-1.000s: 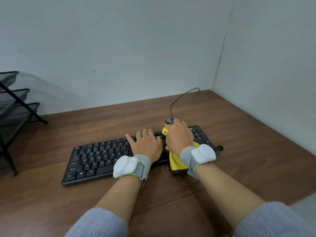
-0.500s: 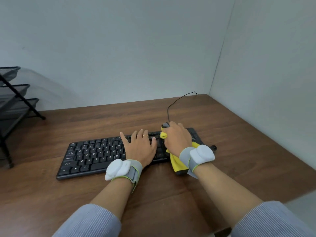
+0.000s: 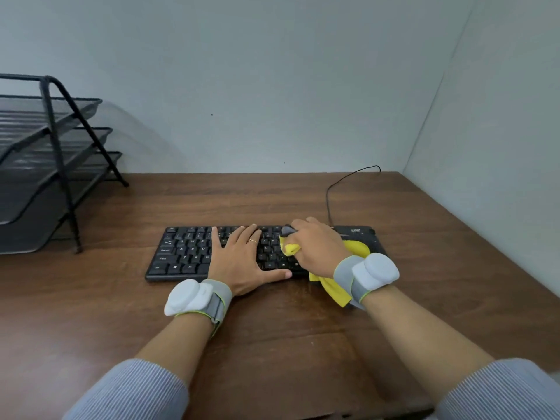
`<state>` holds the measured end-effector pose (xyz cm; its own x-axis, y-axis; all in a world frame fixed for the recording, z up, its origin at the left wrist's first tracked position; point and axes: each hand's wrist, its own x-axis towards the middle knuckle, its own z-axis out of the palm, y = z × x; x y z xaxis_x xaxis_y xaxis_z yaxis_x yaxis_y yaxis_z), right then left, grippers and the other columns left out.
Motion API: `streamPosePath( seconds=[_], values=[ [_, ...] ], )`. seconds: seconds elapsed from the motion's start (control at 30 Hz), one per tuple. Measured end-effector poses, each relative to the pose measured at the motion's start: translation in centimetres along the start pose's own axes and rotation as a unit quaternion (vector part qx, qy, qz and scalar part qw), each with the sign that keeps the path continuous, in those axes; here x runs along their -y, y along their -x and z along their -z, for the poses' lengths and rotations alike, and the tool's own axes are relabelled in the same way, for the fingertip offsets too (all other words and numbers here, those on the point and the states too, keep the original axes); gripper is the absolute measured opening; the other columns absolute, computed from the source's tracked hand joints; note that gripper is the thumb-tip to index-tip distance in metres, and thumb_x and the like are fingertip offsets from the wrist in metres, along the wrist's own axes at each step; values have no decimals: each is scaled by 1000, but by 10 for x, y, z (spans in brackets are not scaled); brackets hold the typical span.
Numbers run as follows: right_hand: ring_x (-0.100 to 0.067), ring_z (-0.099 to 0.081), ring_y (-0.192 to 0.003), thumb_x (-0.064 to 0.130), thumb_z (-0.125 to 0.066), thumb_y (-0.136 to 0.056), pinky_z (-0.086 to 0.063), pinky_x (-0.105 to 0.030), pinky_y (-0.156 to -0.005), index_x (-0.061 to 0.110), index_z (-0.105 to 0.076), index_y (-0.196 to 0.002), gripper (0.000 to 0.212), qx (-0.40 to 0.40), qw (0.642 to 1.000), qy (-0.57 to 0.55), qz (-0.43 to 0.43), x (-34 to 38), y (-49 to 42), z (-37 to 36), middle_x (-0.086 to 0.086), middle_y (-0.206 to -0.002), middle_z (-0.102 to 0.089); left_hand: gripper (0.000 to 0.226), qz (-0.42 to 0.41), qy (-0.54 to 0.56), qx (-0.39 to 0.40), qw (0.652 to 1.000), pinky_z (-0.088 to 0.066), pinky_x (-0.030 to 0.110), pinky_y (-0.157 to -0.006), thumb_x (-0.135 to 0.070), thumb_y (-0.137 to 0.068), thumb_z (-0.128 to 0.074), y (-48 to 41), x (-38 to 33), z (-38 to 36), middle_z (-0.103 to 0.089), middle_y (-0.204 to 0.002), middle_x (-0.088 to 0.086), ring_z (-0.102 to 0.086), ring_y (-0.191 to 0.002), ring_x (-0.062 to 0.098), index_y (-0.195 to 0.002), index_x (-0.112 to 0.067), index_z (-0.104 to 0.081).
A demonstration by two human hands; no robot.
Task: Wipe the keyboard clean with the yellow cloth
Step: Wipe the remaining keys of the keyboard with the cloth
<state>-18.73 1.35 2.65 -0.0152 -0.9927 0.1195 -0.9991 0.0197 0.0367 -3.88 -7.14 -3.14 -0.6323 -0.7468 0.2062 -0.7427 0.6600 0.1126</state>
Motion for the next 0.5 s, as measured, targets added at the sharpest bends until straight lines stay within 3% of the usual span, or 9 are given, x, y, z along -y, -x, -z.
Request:
streamPosePath(
  seconds=[0.2, 0.33, 0.5],
  values=[
    [-31, -43, -106, 6, -49, -85, -38, -38, -78, 16, -64, -111, 32, -21, 999, 26, 9, 10, -6, 2, -7, -114, -51, 125, 13, 9, -48, 999, 18, 53, -110, -98, -49, -13, 8, -3, -2, -29, -152, -5, -21, -141, 12, -145, -20, -28],
    [-29, -43, -102, 10, -51, -81, -38, -37, -77, 17, -67, -104, 29, -26, 998, 15, 52, 20, -5, -1, -6, -110, -54, 122, 21, 7, -82, 996, 15, 53, -112, -97, -50, -18, 12, -4, -2, -41, -146, -5, -32, -137, 11, -142, -19, -34],
    [-29, -43, -105, 8, -50, -84, -38, -36, -79, 16, -64, -111, 31, -42, 998, 45, 33, 21, -12, -1, -6, -114, -53, 121, 25, 7, -93, 995, 16, 54, -112, -97, -52, -20, 14, -6, -1, -47, -142, -2, -37, -134, 13, -140, -17, -39]
  ],
)
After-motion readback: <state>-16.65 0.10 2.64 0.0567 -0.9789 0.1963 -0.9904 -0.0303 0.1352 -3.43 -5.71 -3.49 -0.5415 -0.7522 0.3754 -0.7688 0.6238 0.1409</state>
